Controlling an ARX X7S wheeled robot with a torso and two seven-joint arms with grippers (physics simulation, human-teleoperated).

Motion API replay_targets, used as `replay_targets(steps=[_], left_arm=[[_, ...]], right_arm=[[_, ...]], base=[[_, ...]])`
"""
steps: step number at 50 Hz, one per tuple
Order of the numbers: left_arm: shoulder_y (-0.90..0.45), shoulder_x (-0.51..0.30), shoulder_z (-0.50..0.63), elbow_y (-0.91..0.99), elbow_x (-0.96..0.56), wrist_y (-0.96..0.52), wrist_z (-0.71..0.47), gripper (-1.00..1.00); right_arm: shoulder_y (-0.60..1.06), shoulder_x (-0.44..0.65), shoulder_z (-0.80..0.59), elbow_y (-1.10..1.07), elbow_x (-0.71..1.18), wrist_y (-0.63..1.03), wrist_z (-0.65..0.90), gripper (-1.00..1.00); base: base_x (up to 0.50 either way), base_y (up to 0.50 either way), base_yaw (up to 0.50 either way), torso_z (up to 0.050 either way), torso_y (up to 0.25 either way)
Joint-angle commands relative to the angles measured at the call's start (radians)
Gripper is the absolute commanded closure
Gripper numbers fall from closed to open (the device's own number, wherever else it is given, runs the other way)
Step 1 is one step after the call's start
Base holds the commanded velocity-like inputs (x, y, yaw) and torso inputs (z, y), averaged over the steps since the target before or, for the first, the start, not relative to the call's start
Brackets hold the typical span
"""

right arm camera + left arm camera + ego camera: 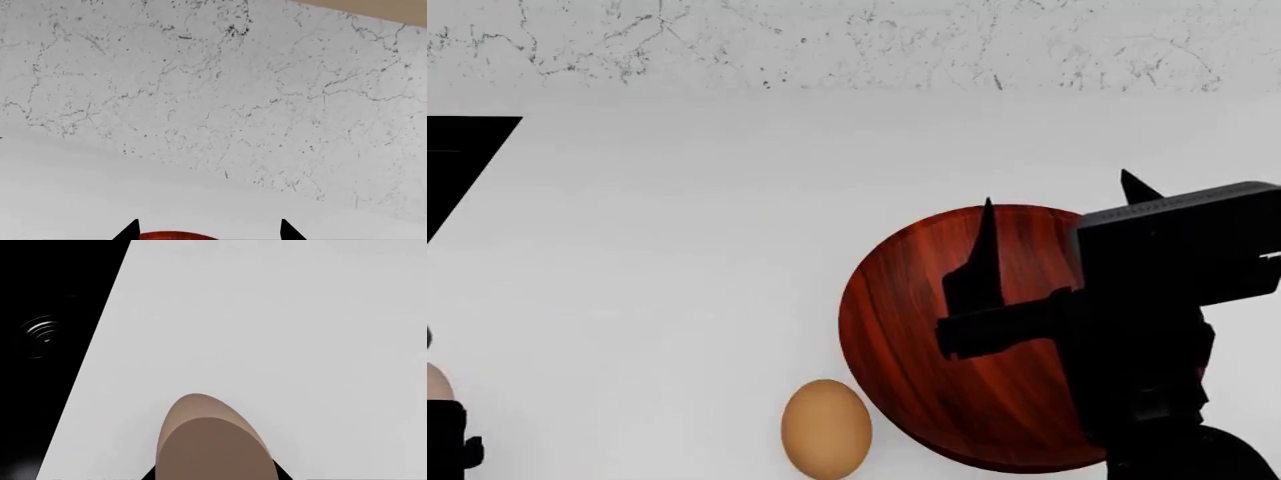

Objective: Place the eggs and milk next to the bowl.

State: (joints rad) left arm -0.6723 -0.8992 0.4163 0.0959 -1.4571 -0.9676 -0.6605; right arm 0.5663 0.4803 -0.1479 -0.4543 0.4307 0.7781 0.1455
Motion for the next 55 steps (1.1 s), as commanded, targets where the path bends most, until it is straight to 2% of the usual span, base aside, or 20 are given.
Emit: replay_targets(steps=[1,7,10,16,22,29,39,55], left_arm=[[0.025,-0.005,-0.013,0.007,-0.020,0.025,-0.009,1.00],[0.022,-0.015,-0.031,0.029,-0.031,0.040,0.023,1.00],[0.002,-0.022,-0.024,0.054,-0.013,0.038,0.086,1.00],[-0.081,-0.030,0.007,0.059,-0.007,-0.023,0.187,1.00],[-0.183,-0.001,0.060,0.034,0.050,-0.070,0.288,1.00],[-0.305,0.054,0.144,-0.003,0.131,-0.131,0.390,1.00],[-0.473,0.189,0.279,-0.137,0.278,-0.153,0.552,1.00],[-0.680,0.385,0.508,-0.424,0.526,-0.066,0.852,1.00]], right_arm=[[-0.004,0.001,-0.002,0.004,0.001,-0.006,0.000,-1.00],[-0.010,0.003,0.001,-0.002,0.006,-0.006,0.001,-1.00],[-0.008,0.004,0.000,-0.001,0.006,-0.006,0.000,-1.00],[-0.018,0.012,0.017,-0.029,0.022,0.011,0.008,-1.00],[-0.019,0.013,0.028,-0.043,0.032,0.017,0.011,-1.00],[-0.021,0.020,0.044,-0.072,0.045,0.035,0.021,-1.00],[-0.010,0.024,0.048,-0.089,0.056,0.055,0.029,-1.00],[-0.005,0.030,0.050,-0.070,0.055,0.050,0.029,-1.00]], base=[[0.00,0.00,0.00,0.000,0.000],[0.00,0.00,0.00,0.000,0.000],[0.00,0.00,0.00,0.000,0.000],[0.00,0.00,0.00,0.000,0.000],[0.00,0.00,0.00,0.000,0.000],[0.00,0.00,0.00,0.000,0.000],[0.00,0.00,0.00,0.000,0.000],[0.00,0.00,0.00,0.000,0.000]])
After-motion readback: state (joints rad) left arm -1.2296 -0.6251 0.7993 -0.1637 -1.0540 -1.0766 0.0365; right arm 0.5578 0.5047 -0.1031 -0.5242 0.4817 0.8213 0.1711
